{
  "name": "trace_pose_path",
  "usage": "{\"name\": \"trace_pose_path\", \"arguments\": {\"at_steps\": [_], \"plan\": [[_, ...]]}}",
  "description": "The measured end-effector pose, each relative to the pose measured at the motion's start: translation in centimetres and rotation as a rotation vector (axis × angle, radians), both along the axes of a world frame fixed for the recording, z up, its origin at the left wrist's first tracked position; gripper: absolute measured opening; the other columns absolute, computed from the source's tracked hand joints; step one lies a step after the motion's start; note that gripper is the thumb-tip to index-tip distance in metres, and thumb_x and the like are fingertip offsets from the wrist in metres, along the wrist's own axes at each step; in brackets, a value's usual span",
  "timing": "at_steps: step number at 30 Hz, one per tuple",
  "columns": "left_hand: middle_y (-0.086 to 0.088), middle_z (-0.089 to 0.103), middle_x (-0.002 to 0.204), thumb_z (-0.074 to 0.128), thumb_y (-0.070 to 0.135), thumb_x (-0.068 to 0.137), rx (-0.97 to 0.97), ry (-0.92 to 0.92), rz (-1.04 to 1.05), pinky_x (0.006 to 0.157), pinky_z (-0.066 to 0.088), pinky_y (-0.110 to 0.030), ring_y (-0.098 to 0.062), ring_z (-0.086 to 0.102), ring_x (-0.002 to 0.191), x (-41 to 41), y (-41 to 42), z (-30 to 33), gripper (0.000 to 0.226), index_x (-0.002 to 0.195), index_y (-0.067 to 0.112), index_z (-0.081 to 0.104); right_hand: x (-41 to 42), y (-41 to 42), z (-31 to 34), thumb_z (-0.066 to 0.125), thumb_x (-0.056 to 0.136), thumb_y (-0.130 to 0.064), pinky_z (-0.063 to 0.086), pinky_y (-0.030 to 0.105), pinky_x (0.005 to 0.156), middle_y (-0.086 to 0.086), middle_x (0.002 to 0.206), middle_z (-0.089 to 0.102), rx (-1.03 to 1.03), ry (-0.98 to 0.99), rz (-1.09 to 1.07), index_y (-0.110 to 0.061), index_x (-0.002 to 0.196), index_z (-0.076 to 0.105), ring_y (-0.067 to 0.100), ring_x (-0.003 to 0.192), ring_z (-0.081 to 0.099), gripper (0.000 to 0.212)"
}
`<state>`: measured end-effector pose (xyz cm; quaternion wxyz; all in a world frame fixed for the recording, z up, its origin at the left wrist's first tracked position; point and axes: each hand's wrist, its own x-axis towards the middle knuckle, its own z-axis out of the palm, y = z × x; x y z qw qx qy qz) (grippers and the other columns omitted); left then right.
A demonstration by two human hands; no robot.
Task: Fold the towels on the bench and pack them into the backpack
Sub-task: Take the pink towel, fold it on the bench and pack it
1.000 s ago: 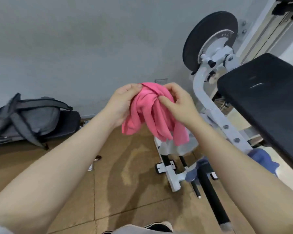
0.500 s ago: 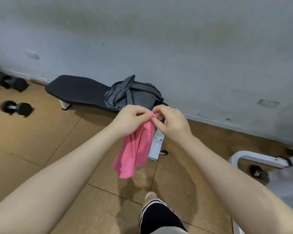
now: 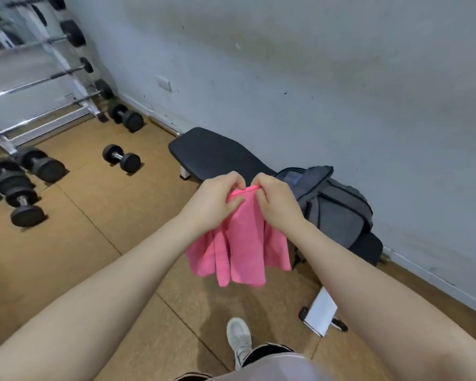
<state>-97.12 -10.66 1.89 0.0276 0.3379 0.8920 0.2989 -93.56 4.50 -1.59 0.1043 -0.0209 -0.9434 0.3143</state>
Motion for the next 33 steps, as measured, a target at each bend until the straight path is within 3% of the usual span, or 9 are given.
{"name": "trace_pose_path", "arguments": {"at_steps": [4,7,11,15,19,23,27,31,33], "plan": [[0.003,0.058,0.082,0.061,0.02,0.086,0.005,-0.005,0.106,0.063,0.036,-0.018,-0.013,0.053,0.077,-9.3,-1.2,-0.3,0.011,0.095,0.014,0.059,-8.0,-0.3,0.2,0.043,0.094,-0.016,0.044,0.037,0.081,0.004,0.099,0.063,-0.047,-0.007,0.094,-0.011,0.107,0.054,0.022,0.091,0.057,0.017],[0.007,0.053,0.075,0.058,0.021,0.088,0.035,-0.065,0.098,0.058,0.033,-0.012,-0.004,0.048,0.069,-15.4,-2.8,-1.5,0.005,0.086,0.018,0.055,-13.2,-0.6,-0.3,0.048,0.094,-0.027,0.044,0.036,0.081,-0.001,0.106,0.061,0.129,-0.052,0.114,-0.016,0.111,0.055,0.019,0.097,0.056,0.021],[0.007,0.056,0.077,0.053,0.019,0.092,0.127,-0.105,0.038,0.06,0.035,-0.008,0.0,0.049,0.071,-23.6,-4.7,-3.4,0.005,0.087,0.021,0.053,-20.0,-0.8,-1.8,0.039,0.094,-0.016,0.046,0.04,0.081,0.002,0.118,0.056,0.378,-0.139,-0.004,-0.017,0.12,0.05,0.023,0.105,0.054,0.028],[0.008,0.05,0.069,0.049,0.017,0.093,0.124,-0.082,-0.057,0.06,0.036,-0.008,-0.003,0.046,0.063,-33.1,-6.2,-4.5,0.005,0.089,0.017,0.051,-26.5,-1.8,-4.0,0.043,0.088,-0.006,0.044,0.042,0.08,0.011,0.118,0.056,0.385,-0.217,-0.231,-0.009,0.12,0.051,0.033,0.105,0.053,0.034],[-0.001,0.054,0.081,0.047,0.02,0.094,-0.024,-0.012,-0.152,0.07,0.04,-0.032,-0.02,0.051,0.077,-42.5,-8.0,-5.3,0.013,0.101,0.011,0.053,-32.0,-3.0,-5.7,0.046,0.085,-0.005,0.042,0.041,0.077,0.017,0.108,0.058,0.222,-0.212,-0.538,-0.003,0.106,0.057,0.036,0.097,0.055,0.024],[-0.009,0.062,0.098,0.046,0.019,0.095,-0.137,0.001,-0.17,0.076,0.039,-0.033,-0.026,0.055,0.093,-50.5,-9.1,-7.8,0.02,0.108,0.008,0.057,-35.6,-3.8,-7.9,0.038,0.088,0.002,0.037,0.031,0.071,0.017,0.098,0.061,-0.126,-0.185,-0.834,0.001,0.103,0.057,0.028,0.09,0.055,0.025],[-0.015,0.063,0.087,0.04,0.019,0.097,-0.22,-0.15,-0.185,0.068,0.038,-0.034,-0.032,0.056,0.084,-55.2,-9.7,-12.6,0.02,0.1,0.005,0.055,-37.8,-5.1,-11.7,0.04,0.092,0.0,0.035,0.026,0.077,0.006,0.102,0.057,-0.411,-0.299,-0.815,-0.003,0.108,0.056,0.017,0.093,0.049,0.023],[-0.008,0.054,0.081,0.036,0.023,0.097,-0.352,-0.139,-0.221,0.064,0.037,-0.034,-0.029,0.051,0.078,-59.6,-9.8,-16.1,0.022,0.101,0.007,0.051,-40.4,-4.4,-14.7,0.056,0.09,-0.008,0.035,0.013,0.058,0.012,0.086,0.055,-0.535,-0.418,-0.786,0.008,0.093,0.062,0.018,0.083,0.048,0.018],[-0.01,0.056,0.088,0.036,0.023,0.097,-0.436,-0.085,-0.279,0.065,0.038,-0.034,-0.03,0.053,0.083,-62.0,-9.0,-17.6,0.023,0.102,0.008,0.051,-42.3,-3.2,-16.1,0.058,0.09,-0.014,0.034,0.018,0.056,0.014,0.078,0.055,-0.493,-0.455,-0.776,0.009,0.084,0.062,0.018,0.076,0.047,0.024]]}}
